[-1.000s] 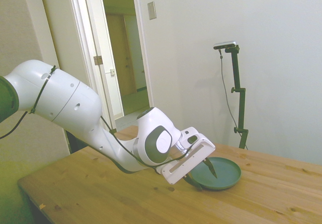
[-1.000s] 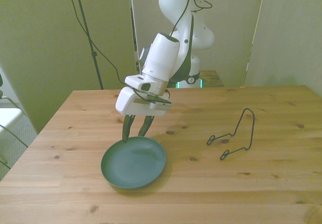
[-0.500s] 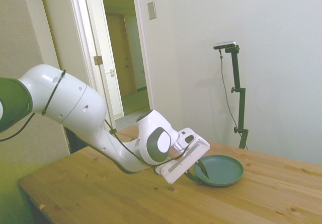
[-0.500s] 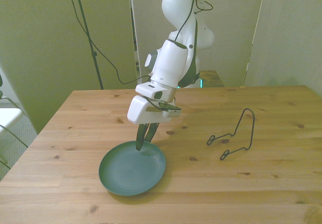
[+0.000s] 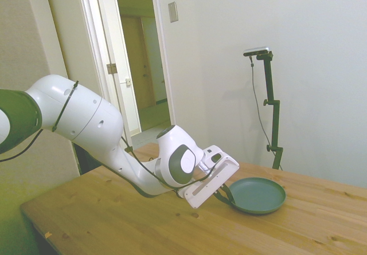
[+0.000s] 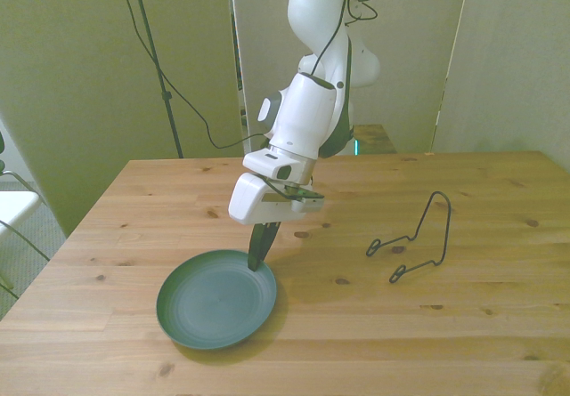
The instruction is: Load the plate
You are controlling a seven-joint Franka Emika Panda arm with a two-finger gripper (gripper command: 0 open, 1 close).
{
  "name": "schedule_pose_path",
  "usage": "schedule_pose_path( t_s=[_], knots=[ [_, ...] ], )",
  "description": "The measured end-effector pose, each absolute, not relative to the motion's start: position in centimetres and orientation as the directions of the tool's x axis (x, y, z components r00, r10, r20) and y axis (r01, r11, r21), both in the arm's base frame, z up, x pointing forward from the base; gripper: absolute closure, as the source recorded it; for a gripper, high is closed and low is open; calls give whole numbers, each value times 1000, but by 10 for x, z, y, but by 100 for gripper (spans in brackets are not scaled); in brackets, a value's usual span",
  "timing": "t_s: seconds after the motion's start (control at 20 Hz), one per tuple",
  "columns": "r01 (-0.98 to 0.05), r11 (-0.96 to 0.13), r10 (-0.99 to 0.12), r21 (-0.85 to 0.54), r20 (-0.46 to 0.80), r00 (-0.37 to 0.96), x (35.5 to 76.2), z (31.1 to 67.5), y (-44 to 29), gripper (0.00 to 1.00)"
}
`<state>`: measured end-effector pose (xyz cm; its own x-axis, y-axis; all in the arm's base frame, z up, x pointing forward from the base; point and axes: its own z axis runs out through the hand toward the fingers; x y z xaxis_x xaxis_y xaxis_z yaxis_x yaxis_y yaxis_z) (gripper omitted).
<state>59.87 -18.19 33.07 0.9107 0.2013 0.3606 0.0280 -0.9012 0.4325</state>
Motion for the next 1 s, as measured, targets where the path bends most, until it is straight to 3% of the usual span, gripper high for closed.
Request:
schedule_pose_path(
  t_s=[0.2, 0.4, 0.75, 1.0],
  knots=[
    [0, -914, 171, 407, 386, 907, 601, 341, -180, 100],
    [-26, -947, 116, 319, 416, 902, 595, 387, -160, 100],
    [-92, -996, -85, 3, 372, 924, 569, 483, -124, 100],
    [-108, -979, -155, -175, 287, 945, 572, 510, -98, 100]
  ],
)
